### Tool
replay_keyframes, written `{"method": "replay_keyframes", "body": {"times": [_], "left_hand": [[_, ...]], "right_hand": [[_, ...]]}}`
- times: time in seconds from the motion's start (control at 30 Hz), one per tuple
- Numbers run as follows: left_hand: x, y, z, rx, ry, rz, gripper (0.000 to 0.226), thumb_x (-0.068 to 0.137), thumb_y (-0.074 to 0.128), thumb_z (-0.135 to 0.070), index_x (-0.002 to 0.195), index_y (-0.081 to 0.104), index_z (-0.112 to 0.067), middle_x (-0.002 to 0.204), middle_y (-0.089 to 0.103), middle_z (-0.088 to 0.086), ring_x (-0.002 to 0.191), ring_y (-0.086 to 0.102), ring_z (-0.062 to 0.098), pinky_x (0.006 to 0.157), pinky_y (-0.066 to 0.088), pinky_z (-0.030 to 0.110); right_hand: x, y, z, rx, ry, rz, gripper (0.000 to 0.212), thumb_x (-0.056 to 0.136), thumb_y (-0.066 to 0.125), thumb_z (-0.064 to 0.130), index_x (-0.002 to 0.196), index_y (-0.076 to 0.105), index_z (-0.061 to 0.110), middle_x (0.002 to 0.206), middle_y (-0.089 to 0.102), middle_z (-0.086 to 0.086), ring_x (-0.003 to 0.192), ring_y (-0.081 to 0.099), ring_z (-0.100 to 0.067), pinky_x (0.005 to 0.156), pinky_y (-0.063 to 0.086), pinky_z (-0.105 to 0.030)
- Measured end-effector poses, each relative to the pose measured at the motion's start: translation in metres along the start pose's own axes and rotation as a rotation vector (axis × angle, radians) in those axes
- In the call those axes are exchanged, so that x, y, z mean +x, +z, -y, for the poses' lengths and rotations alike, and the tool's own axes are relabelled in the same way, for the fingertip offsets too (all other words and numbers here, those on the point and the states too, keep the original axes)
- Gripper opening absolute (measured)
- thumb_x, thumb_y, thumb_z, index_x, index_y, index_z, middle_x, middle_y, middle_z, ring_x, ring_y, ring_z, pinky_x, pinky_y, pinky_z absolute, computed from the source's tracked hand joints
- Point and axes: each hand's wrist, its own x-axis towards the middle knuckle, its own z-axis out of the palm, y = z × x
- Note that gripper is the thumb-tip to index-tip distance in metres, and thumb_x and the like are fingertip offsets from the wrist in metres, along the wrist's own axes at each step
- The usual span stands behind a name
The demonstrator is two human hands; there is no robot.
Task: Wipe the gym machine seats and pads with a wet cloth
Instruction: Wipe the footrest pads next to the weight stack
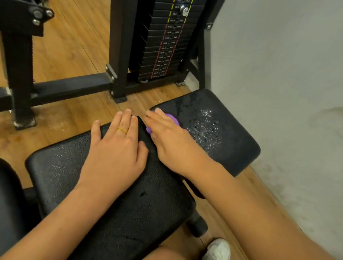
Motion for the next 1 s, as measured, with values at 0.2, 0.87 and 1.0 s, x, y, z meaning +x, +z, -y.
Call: {"method": "replay_keyframes", "body": {"times": [0.2,0.87,1.0], "left_hand": [[0.002,-0.003,0.003,0.017,0.018,-0.003,0.064,0.092,0.031,-0.036,0.146,0.042,-0.002,0.156,0.038,0.014,0.147,0.032,0.026,0.113,0.023,0.061],[0.003,-0.002,0.001,0.007,-0.010,0.016,0.065,0.090,0.032,-0.035,0.144,0.043,-0.001,0.156,0.038,0.014,0.146,0.032,0.025,0.113,0.023,0.062],[0.002,-0.002,-0.002,0.002,0.001,0.019,0.065,0.090,0.033,-0.035,0.143,0.045,-0.001,0.155,0.040,0.015,0.146,0.034,0.026,0.112,0.025,0.063]], "right_hand": [[0.008,-0.003,0.001,0.064,-0.007,-0.009,0.041,0.103,0.041,0.007,0.144,0.043,0.002,0.155,0.036,-0.011,0.147,0.024,-0.022,0.113,0.013,-0.017],[0.057,0.005,-0.008,-0.048,-0.016,-0.030,0.033,0.104,0.039,0.014,0.132,0.054,0.005,0.152,0.042,-0.008,0.145,0.030,-0.020,0.109,0.033,-0.037],[0.043,-0.002,-0.020,-0.078,-0.138,0.063,0.019,0.098,0.046,0.006,0.107,0.062,0.007,0.117,0.059,-0.004,0.110,0.052,-0.017,0.084,0.042,-0.027]]}}
